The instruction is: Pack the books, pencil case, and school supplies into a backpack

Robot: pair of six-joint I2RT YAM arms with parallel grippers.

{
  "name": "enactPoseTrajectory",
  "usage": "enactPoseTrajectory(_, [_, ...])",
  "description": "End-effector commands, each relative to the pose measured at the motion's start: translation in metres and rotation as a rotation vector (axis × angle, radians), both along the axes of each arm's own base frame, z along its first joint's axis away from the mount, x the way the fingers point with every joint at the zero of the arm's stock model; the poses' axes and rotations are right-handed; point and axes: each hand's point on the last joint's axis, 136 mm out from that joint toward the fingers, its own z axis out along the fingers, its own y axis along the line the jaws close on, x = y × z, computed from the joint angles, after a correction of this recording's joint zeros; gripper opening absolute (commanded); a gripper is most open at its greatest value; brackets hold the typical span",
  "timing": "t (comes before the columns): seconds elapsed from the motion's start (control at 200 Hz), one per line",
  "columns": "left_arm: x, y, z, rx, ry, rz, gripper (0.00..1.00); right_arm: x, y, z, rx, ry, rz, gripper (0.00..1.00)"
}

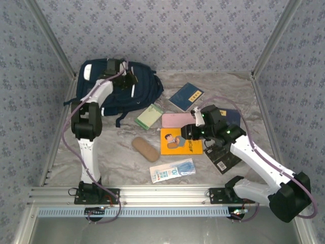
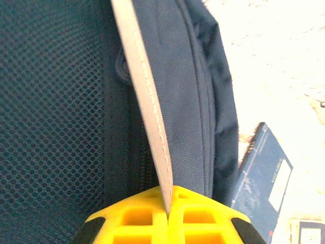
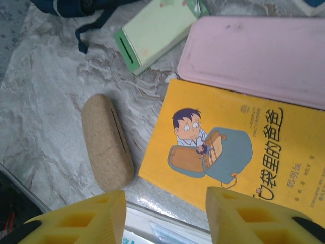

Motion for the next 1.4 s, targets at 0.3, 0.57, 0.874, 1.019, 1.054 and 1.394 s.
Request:
enactPoseTrajectory(0.3, [-0.066, 0.004, 0.195, 0.043, -0.295, -0.087, 0.0, -0.007, -0.011, 0.04, 0.051, -0.052, -0.082, 0.4])
enactPoseTrajectory(0.57, [-0.127, -0.018, 0.207, 0.076, -0.277, -0.291, 0.0, 0.017, -0.006, 0.058, 0.004, -0.058, -0.097, 0.45])
enactPoseTrajectory(0.874, [-0.205, -0.059, 0.183, 0.177, -0.339, -0.535, 0.0, 0.11, -0.037, 0.117, 0.113, -0.117, -0.322, 0.77])
enactPoseTrajectory(1.019, [-0.22, -0.067, 0.177, 0.179, -0.438, -0.617, 0.0, 0.158, -0.016, 0.115, 0.282, 0.044, -0.254, 0.83])
enactPoseTrajectory(1.054, [-0.225, -0.069, 0.178, 0.176, -0.469, -0.647, 0.0, 0.168, -0.009, 0.104, 0.301, 0.103, -0.233, 0.84])
enactPoseTrajectory(1.394, [-0.25, -0.087, 0.172, 0.309, -0.652, -0.861, 0.0, 0.154, 0.059, 0.024, 0.224, 0.311, -0.013, 0.67])
